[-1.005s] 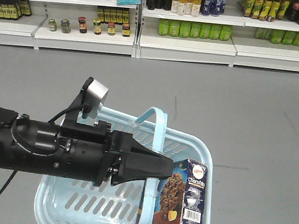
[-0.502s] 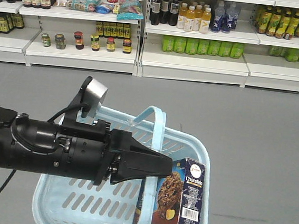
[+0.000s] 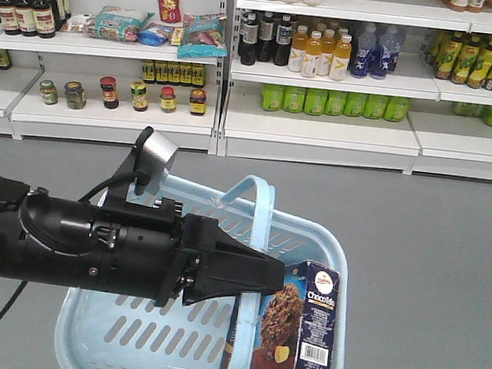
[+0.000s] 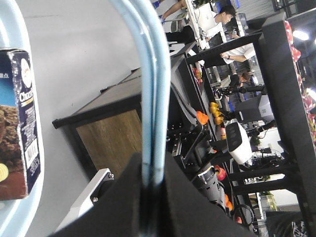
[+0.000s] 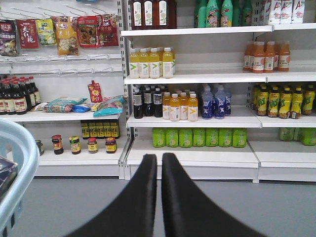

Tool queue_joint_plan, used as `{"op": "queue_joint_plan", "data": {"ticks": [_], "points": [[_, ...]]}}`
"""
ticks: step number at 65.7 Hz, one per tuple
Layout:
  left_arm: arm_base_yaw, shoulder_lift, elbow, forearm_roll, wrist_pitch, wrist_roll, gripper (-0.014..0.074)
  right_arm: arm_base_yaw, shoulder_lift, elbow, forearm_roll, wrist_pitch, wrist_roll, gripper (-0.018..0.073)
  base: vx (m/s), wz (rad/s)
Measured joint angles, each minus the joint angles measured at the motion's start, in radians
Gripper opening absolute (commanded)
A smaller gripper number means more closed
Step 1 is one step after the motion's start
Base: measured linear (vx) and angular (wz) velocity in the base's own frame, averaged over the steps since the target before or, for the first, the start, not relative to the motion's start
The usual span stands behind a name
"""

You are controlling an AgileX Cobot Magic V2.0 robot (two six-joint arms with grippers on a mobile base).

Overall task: Left arm holds basket, right arm returns cookies
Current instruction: 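Hold the basket with the left gripper while driving toward the drink shelves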

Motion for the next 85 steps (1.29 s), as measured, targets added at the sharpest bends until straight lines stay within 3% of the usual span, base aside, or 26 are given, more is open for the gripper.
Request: {"op": "queue_joint_plan", "data": {"ticks": [53,85], "points": [[0.0,0.0,0.0,0.0,-0.026,0.0,-0.0003,0.0,0.0,0.0,0.0,0.0,0.0,-0.0011,0.51,0.03],[0.0,0.0,0.0,0.0,-0.026,0.0,-0.0003,0.0,0.0,0.0,0.0,0.0,0.0,-0.0011,0.38,-0.54]]}}
